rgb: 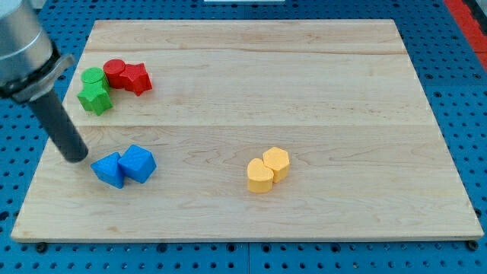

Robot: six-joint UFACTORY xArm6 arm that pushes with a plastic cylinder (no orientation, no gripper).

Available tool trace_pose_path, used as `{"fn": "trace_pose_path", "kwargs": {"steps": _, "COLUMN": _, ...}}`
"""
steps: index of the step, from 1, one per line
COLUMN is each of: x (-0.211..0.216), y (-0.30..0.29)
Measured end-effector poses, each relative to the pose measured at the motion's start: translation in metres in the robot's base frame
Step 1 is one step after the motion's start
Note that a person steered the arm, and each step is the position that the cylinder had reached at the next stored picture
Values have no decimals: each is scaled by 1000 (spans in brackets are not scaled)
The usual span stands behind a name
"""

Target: Move the blue triangle to the left of the blue cube

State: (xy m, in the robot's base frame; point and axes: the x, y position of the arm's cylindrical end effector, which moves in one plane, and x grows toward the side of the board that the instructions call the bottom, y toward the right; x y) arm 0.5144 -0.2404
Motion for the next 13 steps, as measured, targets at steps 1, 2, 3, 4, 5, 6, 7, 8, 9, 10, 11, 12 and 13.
{"fn": "trace_pose_path", "kwargs": {"steps": 1, "x": 29, "y": -10}}
{"fn": "trace_pose_path", "kwargs": {"steps": 2, "x": 41, "y": 22}}
{"fn": "trace_pose_path", "kwargs": {"steps": 3, "x": 37, "y": 23}}
{"fn": "trace_pose_path", "kwargs": {"steps": 4, "x": 26, "y": 36}}
{"fn": "trace_pose_path", "kwargs": {"steps": 5, "x": 27, "y": 49}}
{"fn": "trace_pose_path", "kwargs": {"steps": 6, "x": 33, "y": 56}}
{"fn": "trace_pose_path", "kwargs": {"steps": 7, "x": 30, "y": 57}}
{"fn": "trace_pose_path", "kwargs": {"steps": 8, "x": 32, "y": 31}}
{"fn": "trace_pose_path", "kwargs": {"steps": 9, "x": 25, "y": 17}}
{"fn": "trace_pose_path", "kwargs": {"steps": 10, "x": 9, "y": 23}}
{"fn": "trace_pose_path", "kwargs": {"steps": 11, "x": 6, "y": 30}}
{"fn": "trace_pose_path", "kwargs": {"steps": 12, "x": 29, "y": 49}}
{"fn": "trace_pose_path", "kwargs": {"steps": 13, "x": 29, "y": 54}}
